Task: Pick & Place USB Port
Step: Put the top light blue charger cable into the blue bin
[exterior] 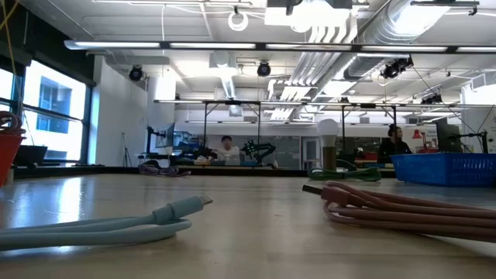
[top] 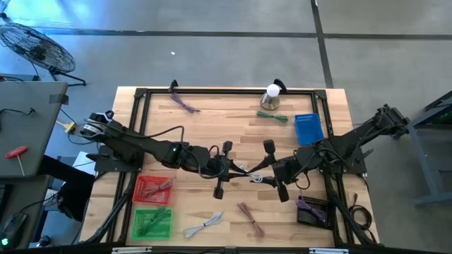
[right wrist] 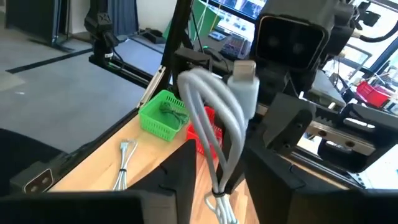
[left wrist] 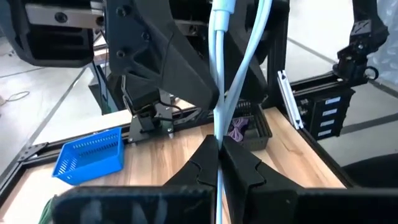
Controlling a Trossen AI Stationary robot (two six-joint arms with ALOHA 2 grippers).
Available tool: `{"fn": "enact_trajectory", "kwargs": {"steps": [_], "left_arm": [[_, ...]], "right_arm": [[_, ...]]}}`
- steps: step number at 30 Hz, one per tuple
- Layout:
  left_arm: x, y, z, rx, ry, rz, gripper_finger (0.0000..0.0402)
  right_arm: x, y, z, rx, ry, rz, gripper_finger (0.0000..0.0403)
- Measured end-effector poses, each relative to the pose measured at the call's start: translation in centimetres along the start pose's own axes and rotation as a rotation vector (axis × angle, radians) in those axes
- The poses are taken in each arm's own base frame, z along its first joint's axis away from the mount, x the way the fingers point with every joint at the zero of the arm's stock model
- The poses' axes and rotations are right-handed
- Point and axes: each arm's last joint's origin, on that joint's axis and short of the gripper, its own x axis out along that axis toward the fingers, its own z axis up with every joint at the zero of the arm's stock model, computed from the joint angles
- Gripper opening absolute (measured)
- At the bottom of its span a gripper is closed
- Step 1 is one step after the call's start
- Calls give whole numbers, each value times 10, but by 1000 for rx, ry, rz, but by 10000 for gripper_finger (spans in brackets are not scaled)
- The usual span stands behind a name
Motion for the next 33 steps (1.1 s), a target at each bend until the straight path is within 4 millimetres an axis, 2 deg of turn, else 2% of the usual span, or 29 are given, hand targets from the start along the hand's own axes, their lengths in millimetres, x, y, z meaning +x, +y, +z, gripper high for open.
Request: {"fn": "enact_trajectory", "kwargs": {"steps": [3, 7, 12, 17, 23, 27, 30, 33], "left_arm": [[0, 0, 0, -10, 0, 2, 1], [0, 0, -1, -2, 8, 2, 14], [0, 0, -3, -80, 29, 3, 38], [0, -1, -9, -82, 91, 7, 65], [-2, -2, -16, -118, 167, 18, 83], [-2, -1, -18, -112, 193, 33, 85], [-2, -1, -19, -106, 202, 34, 85], [-3, -2, -21, -101, 225, 28, 85]], "right_arm": [[0, -2, -2, -5, 14, 6, 85], [1, -3, -3, -51, 25, 4, 15], [1, -4, -5, -66, 51, -24, 10], [0, -2, -11, -91, 133, -82, 6], [-10, -1, -29, -123, 421, -362, 3], [-17, -3, -37, -126, 523, -476, 2], [-29, -10, -45, -134, 617, -599, 2], [-48, -23, -53, -89, 706, -712, 1]]}}
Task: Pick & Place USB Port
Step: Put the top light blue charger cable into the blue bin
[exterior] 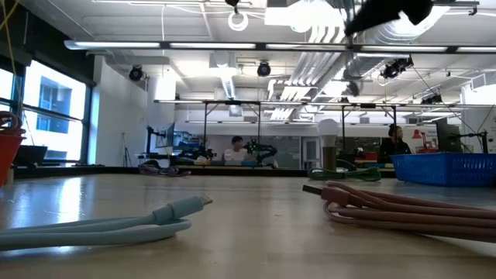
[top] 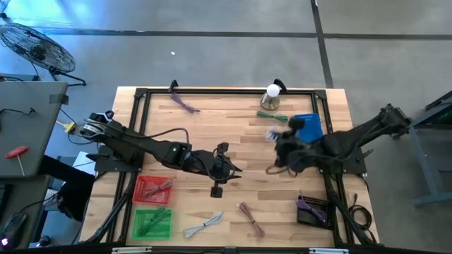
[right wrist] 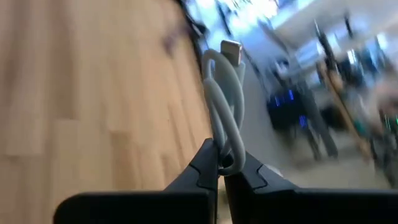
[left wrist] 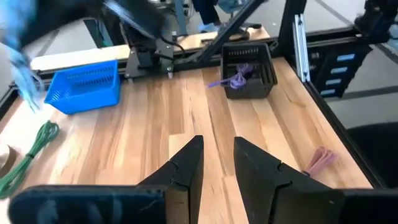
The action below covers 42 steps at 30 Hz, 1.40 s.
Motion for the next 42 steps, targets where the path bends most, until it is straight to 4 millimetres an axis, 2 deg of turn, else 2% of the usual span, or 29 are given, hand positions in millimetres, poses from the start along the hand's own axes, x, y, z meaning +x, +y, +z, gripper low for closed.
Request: {"fn": "enact_trajectory", "kwargs": {"steps": [5, 10, 15, 20, 25, 29, 34, 42], "left_arm": [[0, -1, -2, -1, 18, -24, 85], [0, 0, -1, 20, 12, 3, 85], [0, 1, -1, 56, 10, 42, 85], [0, 1, -1, 55, 11, 35, 85], [0, 1, -1, 56, 12, 34, 85], [0, 1, -2, 60, 25, 34, 85], [0, 1, -5, 67, 52, 34, 85], [0, 1, -7, 68, 67, 36, 85]], "right_arm": [[0, -43, -29, 192, 157, -47, 1], [-8, -85, -58, 410, 260, -50, 1], [-11, -110, -81, 572, 334, -52, 0], [3, -112, -101, 625, 452, -46, 0], [25, -100, -122, 705, 536, 93, 0], [37, -91, -142, 719, 626, 86, 0], [40, -93, -149, 778, 669, 107, 0], [41, -93, -163, 847, 863, 99, 0]]}}
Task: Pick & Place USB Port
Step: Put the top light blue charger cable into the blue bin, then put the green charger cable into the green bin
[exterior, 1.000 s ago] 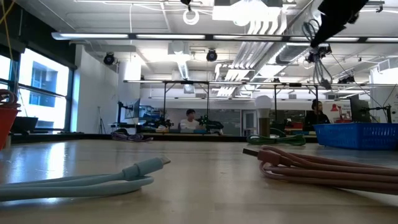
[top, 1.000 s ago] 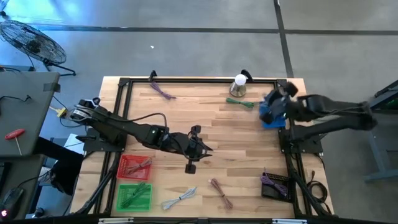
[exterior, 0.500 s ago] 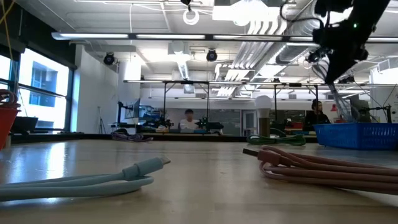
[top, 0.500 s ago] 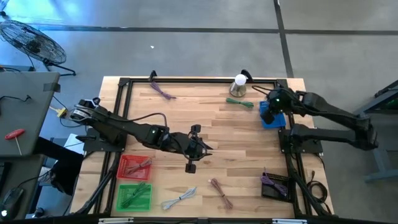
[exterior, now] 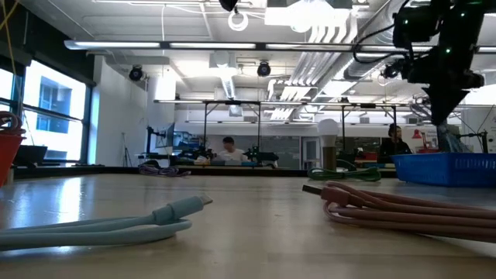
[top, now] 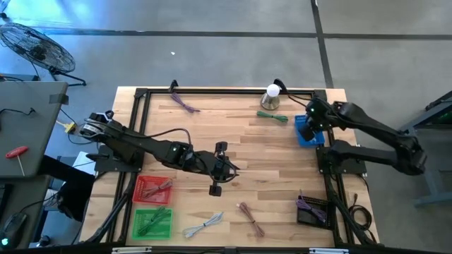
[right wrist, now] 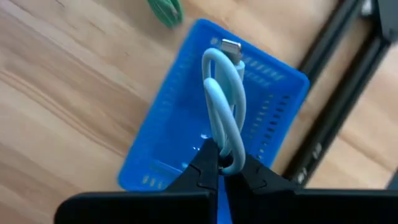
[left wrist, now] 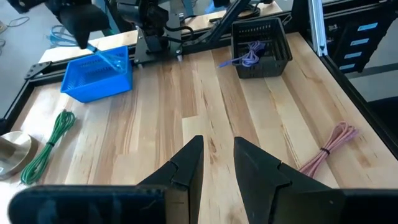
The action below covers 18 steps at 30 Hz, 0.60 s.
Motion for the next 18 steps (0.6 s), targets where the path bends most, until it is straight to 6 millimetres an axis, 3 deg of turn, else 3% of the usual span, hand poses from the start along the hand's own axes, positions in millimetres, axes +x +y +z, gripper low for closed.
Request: {"fn": "enact_trajectory", "kwargs": {"steps": [6, 18], "left_arm": [[0, 0, 0, -24, 0, 1, 85], [0, 0, -2, -22, 24, 0, 85]], "right_arm": [[9, -1, 5, 11, 75, -26, 7], [14, 3, 14, -11, 53, -5, 99]]}}
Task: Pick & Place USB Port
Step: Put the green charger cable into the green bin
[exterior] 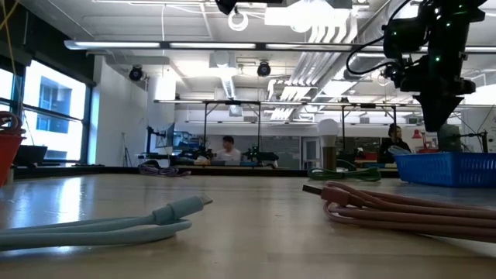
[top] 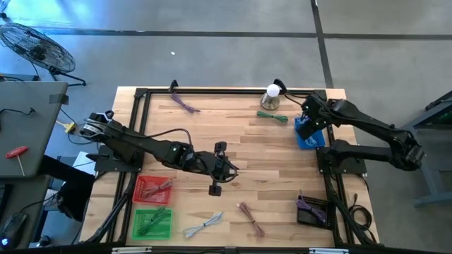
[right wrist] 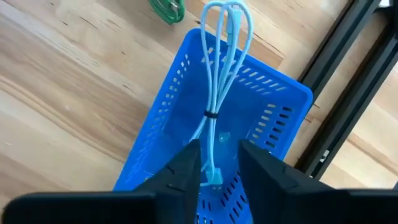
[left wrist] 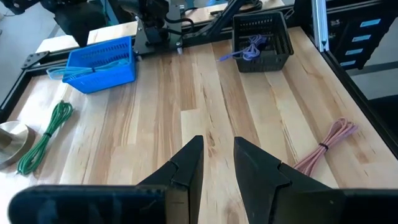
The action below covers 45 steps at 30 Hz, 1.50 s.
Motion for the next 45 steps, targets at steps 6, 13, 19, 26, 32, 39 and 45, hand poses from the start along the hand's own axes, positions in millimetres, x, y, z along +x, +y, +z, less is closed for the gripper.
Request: {"fn": "enact_trajectory", "kwargs": {"steps": [6, 13, 19, 26, 32, 39, 45], "left_arm": [[0, 0, 0, -2, -3, 1, 85], [0, 0, 0, -2, -4, 3, 85], [0, 0, 0, -2, -5, 3, 85], [0, 0, 0, 0, -4, 3, 85], [0, 0, 0, 6, 5, 3, 85], [0, 0, -3, 14, 36, 2, 85], [0, 0, -6, 18, 67, 1, 85]], "right_arm": [[0, 3, 6, -63, -63, 43, 132], [-6, 17, 24, -225, -245, 310, 139], [-5, 31, 41, -403, -407, 334, 131], [32, 42, 60, -488, -279, 231, 129], [56, 44, 80, -499, -185, 158, 129], [67, 52, 103, -506, -139, 162, 129], [84, 57, 110, -526, -75, 154, 129]]}}
